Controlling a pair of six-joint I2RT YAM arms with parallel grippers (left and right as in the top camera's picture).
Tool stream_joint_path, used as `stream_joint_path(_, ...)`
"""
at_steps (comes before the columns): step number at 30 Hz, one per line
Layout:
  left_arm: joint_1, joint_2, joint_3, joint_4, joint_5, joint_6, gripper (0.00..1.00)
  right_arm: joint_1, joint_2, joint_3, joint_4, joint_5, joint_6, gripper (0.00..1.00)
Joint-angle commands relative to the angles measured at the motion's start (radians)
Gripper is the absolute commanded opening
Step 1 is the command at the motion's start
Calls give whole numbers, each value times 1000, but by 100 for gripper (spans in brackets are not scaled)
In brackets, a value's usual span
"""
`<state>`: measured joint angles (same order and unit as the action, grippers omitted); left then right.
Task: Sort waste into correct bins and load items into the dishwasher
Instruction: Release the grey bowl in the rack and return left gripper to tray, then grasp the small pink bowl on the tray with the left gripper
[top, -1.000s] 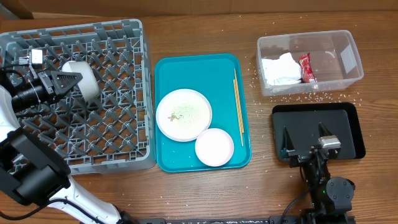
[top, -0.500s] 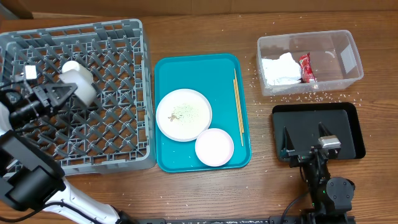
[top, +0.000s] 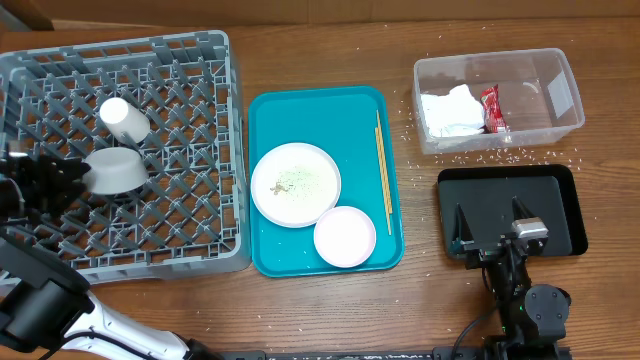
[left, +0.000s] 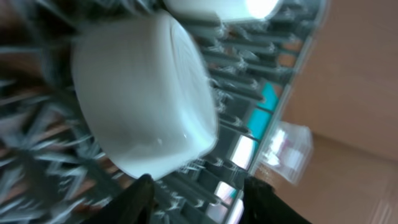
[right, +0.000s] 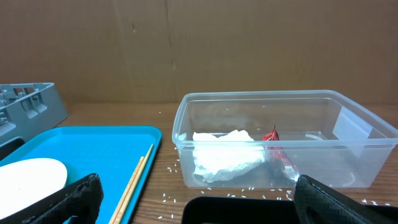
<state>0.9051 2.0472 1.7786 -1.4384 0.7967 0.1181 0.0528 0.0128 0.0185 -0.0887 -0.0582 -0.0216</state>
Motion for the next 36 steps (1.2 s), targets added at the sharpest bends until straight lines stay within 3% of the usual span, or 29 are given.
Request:
stream_joint_path(1, -4, -7, 206, -87, -347, -216, 50, -5, -10, -10, 8, 12, -2, 100)
stream_joint_path(3, -14, -8, 294, -137, -398, -243, 49, -5, -10, -10, 8, 12, -2, 100)
stream_joint_path(7, -66, -15, 399, -204, -406, -226, 36, -5, -10, -10, 7, 12, -2, 100)
stream_joint_path(14, -314, -19, 409, -227, -404, -146, 30, -5, -10, -10, 7, 12, -2, 100)
stream_joint_path(28, -1162, -18, 407, -174, -488, -116, 31, -5, -10, -10, 8, 12, -2, 100)
stream_joint_path(33, -1431, -7, 389, -143, -714, -299, 28, -5, -10, -10, 8, 12, -2, 100)
stream_joint_path(36, -1551, -6, 343, -142, -776, -371, 27, -5, -10, -10, 8, 12, -2, 100)
